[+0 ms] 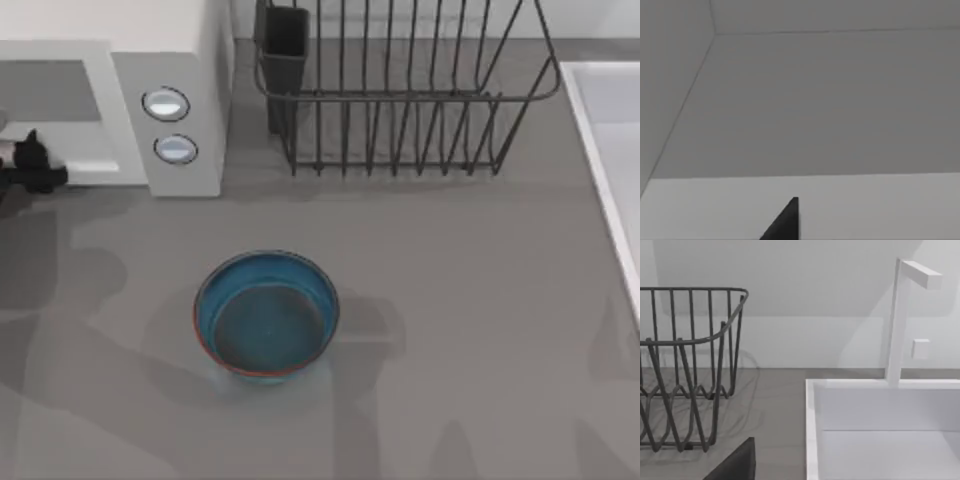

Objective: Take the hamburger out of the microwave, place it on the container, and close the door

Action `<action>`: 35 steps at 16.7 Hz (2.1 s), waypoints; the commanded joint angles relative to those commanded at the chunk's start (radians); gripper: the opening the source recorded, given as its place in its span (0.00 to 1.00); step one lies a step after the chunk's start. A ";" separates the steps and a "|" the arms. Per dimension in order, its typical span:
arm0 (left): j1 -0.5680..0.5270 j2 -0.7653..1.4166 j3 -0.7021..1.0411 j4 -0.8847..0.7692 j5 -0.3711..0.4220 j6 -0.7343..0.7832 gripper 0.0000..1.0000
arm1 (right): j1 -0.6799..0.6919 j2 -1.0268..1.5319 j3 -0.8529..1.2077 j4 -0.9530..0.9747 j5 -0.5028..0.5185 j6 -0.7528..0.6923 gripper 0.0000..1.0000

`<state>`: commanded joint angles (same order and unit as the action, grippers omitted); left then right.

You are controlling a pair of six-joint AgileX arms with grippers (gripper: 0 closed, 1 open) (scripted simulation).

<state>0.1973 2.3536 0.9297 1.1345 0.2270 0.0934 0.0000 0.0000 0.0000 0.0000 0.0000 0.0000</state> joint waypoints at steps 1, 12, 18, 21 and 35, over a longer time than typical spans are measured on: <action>0.006 -0.026 -0.055 0.037 0.005 0.002 0.00 | 0.000 0.000 0.000 0.000 0.000 0.000 1.00; 0.013 -0.127 -0.162 0.084 0.014 0.007 0.00 | 0.000 0.000 0.000 0.000 0.000 0.000 1.00; 0.014 -0.398 -0.150 -0.207 0.011 0.008 0.00 | 0.000 0.000 0.000 0.000 0.000 0.000 1.00; 0.014 -0.474 -0.145 -0.285 0.010 0.009 0.00 | 0.000 0.000 0.000 0.000 0.000 0.000 1.00; -0.459 -0.423 -0.269 -0.264 -0.441 -0.127 0.00 | 0.000 0.000 0.000 0.000 0.000 0.000 1.00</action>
<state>-0.2614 1.9305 0.6610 0.8701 -0.2141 -0.0338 0.0000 0.0000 0.0000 0.0000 0.0000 0.0000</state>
